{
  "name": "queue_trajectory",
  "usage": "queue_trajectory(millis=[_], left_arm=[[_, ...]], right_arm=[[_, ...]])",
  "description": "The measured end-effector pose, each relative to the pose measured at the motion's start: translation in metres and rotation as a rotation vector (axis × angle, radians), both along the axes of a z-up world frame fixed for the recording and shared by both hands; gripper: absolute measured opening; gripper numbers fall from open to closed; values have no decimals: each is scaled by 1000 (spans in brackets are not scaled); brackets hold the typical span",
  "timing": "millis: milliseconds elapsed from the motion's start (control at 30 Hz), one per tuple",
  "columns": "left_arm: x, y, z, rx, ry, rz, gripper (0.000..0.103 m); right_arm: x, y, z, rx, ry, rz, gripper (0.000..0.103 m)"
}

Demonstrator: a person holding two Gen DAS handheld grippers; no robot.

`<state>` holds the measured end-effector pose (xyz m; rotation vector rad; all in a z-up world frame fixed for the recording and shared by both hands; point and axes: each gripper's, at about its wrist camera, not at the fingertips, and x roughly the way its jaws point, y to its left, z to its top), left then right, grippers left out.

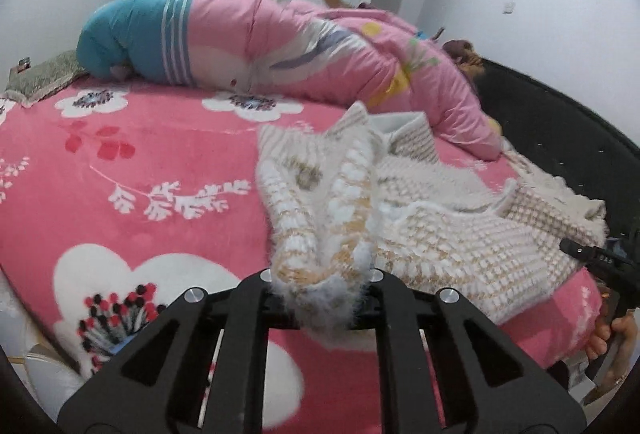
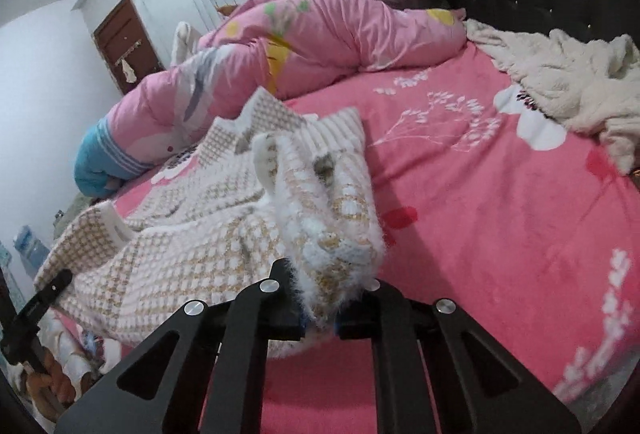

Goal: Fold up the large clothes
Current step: 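Adjust the folded coat edge with both grippers, then open them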

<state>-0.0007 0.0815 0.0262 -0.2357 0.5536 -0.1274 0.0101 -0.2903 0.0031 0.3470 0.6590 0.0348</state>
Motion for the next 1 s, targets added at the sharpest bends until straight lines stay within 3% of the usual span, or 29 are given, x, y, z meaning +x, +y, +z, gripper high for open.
queue_trajectory(millis=[167, 300, 367, 433, 500, 633, 767, 867, 1000], left_arm=[[-45, 18, 3, -34, 68, -47, 10], [-63, 31, -31, -83, 176, -49, 14], [-59, 34, -53, -95, 239, -35, 20], [-53, 41, -73, -98, 303, -10, 30], [-56, 53, -74, -94, 307, 31, 33], [-71, 88, -59, -103, 226, 125, 36], [-74, 102, -50, -102, 185, 172, 36], [-68, 84, -39, -134, 140, 84, 37], [-47, 25, -41, -169, 164, -177, 51]], right_arm=[[-53, -9, 1, 48, 40, 49, 9], [-73, -16, -33, 80, 141, 66, 12], [-68, -23, -59, 109, 229, 76, 19], [-63, -32, -78, 102, 319, 66, 48], [-65, -46, -84, 101, 385, 35, 54], [-87, -76, -61, 157, 315, 0, 63], [-95, -84, -35, 29, 260, -112, 63], [-89, -67, -14, 38, 188, -70, 63], [-59, -8, -7, 40, 158, 145, 63]])
